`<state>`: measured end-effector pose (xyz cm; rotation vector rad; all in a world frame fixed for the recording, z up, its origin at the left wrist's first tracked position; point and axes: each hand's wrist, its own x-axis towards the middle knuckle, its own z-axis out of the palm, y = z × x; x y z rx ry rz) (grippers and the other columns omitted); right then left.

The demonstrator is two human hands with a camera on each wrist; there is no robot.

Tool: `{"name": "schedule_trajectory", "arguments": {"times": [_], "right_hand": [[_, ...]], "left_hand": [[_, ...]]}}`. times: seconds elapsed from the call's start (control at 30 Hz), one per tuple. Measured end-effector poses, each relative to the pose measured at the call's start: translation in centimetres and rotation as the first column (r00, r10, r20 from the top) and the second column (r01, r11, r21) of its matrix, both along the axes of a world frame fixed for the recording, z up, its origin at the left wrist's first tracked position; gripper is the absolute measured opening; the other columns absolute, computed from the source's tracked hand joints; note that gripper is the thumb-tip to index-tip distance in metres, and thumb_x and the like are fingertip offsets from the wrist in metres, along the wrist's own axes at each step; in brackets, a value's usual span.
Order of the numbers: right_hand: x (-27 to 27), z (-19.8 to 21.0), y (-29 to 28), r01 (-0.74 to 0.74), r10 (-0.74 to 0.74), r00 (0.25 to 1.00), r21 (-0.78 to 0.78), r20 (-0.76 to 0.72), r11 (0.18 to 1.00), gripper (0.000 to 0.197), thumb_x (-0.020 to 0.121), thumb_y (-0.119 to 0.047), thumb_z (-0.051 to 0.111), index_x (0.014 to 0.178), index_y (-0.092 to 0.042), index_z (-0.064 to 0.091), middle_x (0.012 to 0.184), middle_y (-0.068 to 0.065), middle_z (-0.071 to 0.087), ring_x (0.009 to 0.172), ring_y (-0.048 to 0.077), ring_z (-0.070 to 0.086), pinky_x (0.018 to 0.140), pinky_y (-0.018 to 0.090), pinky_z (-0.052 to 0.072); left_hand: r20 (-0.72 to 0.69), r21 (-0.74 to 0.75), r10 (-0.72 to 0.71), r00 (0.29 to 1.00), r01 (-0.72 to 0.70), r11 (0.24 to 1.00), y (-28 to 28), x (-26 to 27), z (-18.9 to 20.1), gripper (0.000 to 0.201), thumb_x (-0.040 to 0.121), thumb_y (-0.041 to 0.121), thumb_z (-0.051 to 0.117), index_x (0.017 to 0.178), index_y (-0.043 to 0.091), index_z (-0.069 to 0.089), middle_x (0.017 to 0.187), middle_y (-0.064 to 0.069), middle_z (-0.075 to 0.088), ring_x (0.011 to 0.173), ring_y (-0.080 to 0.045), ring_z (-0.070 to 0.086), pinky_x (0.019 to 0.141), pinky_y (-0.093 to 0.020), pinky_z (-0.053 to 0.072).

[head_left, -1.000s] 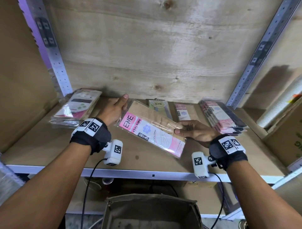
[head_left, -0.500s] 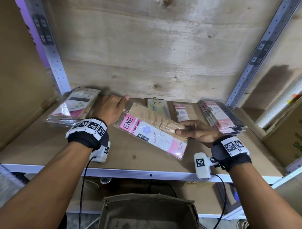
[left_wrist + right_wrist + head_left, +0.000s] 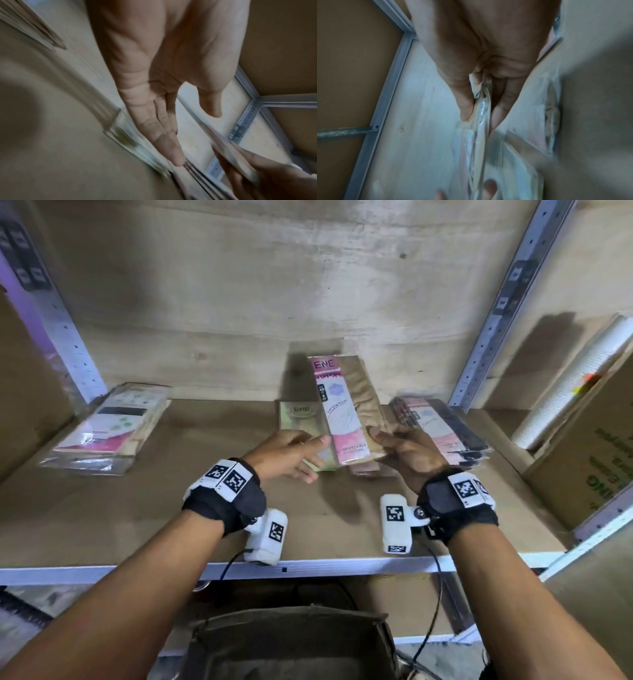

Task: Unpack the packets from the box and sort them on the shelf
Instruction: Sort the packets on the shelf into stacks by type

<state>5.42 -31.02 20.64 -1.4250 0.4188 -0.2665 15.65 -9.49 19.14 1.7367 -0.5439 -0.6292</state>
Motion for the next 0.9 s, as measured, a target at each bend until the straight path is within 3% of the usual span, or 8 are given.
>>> {"name": "schedule_trajectory", "arguments": {"times": [0.07, 0.13, 0.23, 0.4, 0.47, 0.57, 0.7, 0.9], "right_hand": [[0.5, 0.2, 0.1, 0.045, -0.045, 0.999, -0.009, 0.001, 0.999, 0.052, 0.078, -0.015, 0.081, 0.116, 0.014, 0.059, 0.114, 0.03, 0.068, 0.107, 0.045, 0.066, 0.097, 0.054, 0.052], [0.7, 0.2, 0.0, 0.08, -0.081, 0.997, -0.061, -0.015, 0.995, 0.054, 0.075, -0.02, 0.084, 0.117, 0.007, 0.062, 0.11, 0.025, 0.071, 0.104, 0.043, 0.068, 0.095, 0.053, 0.054], [1.4, 0.5, -0.5, 0.099, -0.105, 0.993, -0.116, -0.047, 0.988, 0.044, 0.08, -0.019, 0.08, 0.115, 0.004, 0.065, 0.107, 0.023, 0.073, 0.098, 0.037, 0.072, 0.089, 0.05, 0.058], [1.1, 1.8, -1.1, 0.053, -0.137, 0.977, -0.436, -0.163, 0.898, 0.039, 0.085, -0.029, 0.075, 0.114, -0.004, 0.068, 0.104, 0.013, 0.074, 0.096, 0.03, 0.072, 0.091, 0.046, 0.057], [0.8, 0.9, -3.2, 0.083, -0.235, 0.945, -0.525, -0.229, 0.847, 0.039, 0.08, -0.03, 0.079, 0.11, -0.009, 0.067, 0.104, 0.01, 0.074, 0.094, 0.025, 0.072, 0.091, 0.042, 0.057], [0.5, 0.8, -3.2, 0.072, -0.32, 0.906, -0.643, -0.278, 0.762, 0.048, 0.077, -0.017, 0.079, 0.122, -0.011, 0.065, 0.121, 0.01, 0.068, 0.111, 0.025, 0.064, 0.1, 0.035, 0.052], [0.5, 1.4, -2.6, 0.026, -0.355, 0.876, -0.705, -0.325, 0.709, 0.039, 0.08, -0.008, 0.073, 0.119, -0.008, 0.068, 0.127, 0.015, 0.063, 0.117, 0.029, 0.059, 0.101, 0.035, 0.05], [0.9, 1.2, -2.2, -0.042, -0.354, 0.848, -0.716, -0.394, 0.697, 0.038, 0.081, -0.005, 0.075, 0.118, -0.002, 0.067, 0.125, 0.017, 0.064, 0.118, 0.031, 0.06, 0.101, 0.039, 0.051]], "left_hand": [[-0.017, -0.07, -0.042, 0.999, 0.04, 0.997, -1.7, -0.7, -0.2, 0.037, 0.085, 0.035, 0.074, 0.109, 0.007, 0.066, 0.095, -0.016, 0.075, 0.077, -0.025, 0.072, 0.07, -0.031, 0.061], [0.007, -0.136, -0.016, 1.0, 0.017, 0.991, -2.9, -0.9, 0.0, 0.032, 0.084, 0.02, 0.076, 0.109, 0.003, 0.067, 0.093, -0.017, 0.073, 0.077, -0.023, 0.071, 0.073, -0.029, 0.061], [0.059, -0.154, 0.049, 0.997, -0.039, 0.987, -3.6, -0.5, 0.6, 0.033, 0.081, 0.01, 0.078, 0.11, -0.002, 0.069, 0.095, -0.017, 0.073, 0.073, -0.021, 0.069, 0.071, -0.028, 0.061], [0.07, -0.059, 0.14, 0.988, -0.136, 0.989, -4.9, -0.3, 1.0, 0.04, 0.073, 0.002, 0.082, 0.108, -0.007, 0.066, 0.095, -0.018, 0.072, 0.066, -0.022, 0.072, 0.065, -0.029, 0.062], [0.061, 0.01, 0.12, 0.991, -0.121, 0.993, -8.0, -0.5, -0.2, 0.038, 0.069, 0.001, 0.085, 0.102, -0.006, 0.066, 0.088, -0.013, 0.07, 0.065, -0.022, 0.073, 0.068, -0.035, 0.063], [0.114, 0.073, 0.135, 0.984, -0.144, 0.987, -8.7, -0.7, 0.0, 0.043, 0.067, 0.003, 0.087, 0.102, -0.008, 0.066, 0.092, -0.017, 0.072, 0.074, -0.029, 0.075, 0.074, -0.044, 0.062], [0.173, 0.156, 0.116, 0.978, -0.144, 0.977, -9.0, -0.7, 0.6, 0.03, 0.065, 0.006, 0.089, 0.083, 0.002, 0.065, 0.094, -0.017, 0.073, 0.067, -0.026, 0.075, 0.069, -0.042, 0.063], [0.163, 0.266, 0.08, 0.983, -0.122, 0.956, -9.2, -0.7, 0.8, 0.056, 0.066, 0.011, 0.09, 0.112, -0.008, 0.063, 0.108, -0.017, 0.072, 0.076, -0.027, 0.076, 0.079, -0.041, 0.061]]}}
